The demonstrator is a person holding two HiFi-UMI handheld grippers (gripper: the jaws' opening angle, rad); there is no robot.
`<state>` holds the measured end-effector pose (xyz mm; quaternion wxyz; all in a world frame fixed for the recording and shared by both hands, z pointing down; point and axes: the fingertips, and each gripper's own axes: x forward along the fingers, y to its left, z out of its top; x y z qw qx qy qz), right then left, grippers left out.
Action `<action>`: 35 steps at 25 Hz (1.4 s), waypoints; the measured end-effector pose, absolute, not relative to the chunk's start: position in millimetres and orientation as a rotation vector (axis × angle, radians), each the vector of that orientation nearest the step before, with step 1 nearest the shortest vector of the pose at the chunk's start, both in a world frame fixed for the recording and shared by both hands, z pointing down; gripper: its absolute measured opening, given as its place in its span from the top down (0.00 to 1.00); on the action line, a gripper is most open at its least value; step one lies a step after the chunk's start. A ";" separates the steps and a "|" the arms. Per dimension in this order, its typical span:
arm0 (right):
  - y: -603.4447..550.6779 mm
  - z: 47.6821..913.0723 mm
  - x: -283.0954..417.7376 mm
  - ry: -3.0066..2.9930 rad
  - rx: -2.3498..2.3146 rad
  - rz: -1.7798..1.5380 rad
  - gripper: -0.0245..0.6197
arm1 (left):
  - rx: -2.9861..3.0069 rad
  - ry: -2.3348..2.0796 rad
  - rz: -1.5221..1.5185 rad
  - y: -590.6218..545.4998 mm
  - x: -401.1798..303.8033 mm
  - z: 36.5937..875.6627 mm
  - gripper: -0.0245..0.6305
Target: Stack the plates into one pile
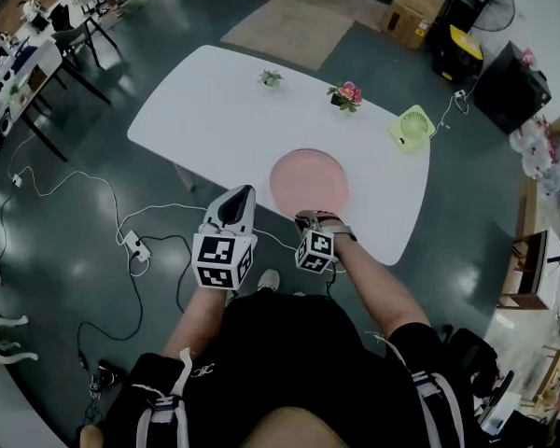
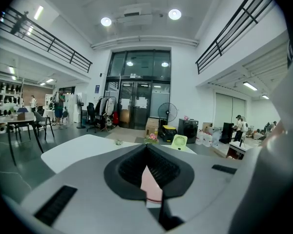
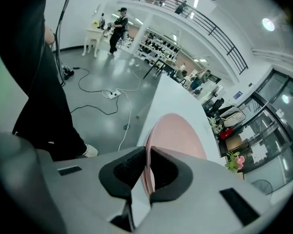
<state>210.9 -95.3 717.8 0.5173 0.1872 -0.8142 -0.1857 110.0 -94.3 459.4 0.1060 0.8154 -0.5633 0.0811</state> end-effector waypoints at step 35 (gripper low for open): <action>-104.8 402.5 375.6 -2.449 2.033 0.018 0.94 | 2.688 -1.381 0.159 -116.3 210.0 415.6 0.94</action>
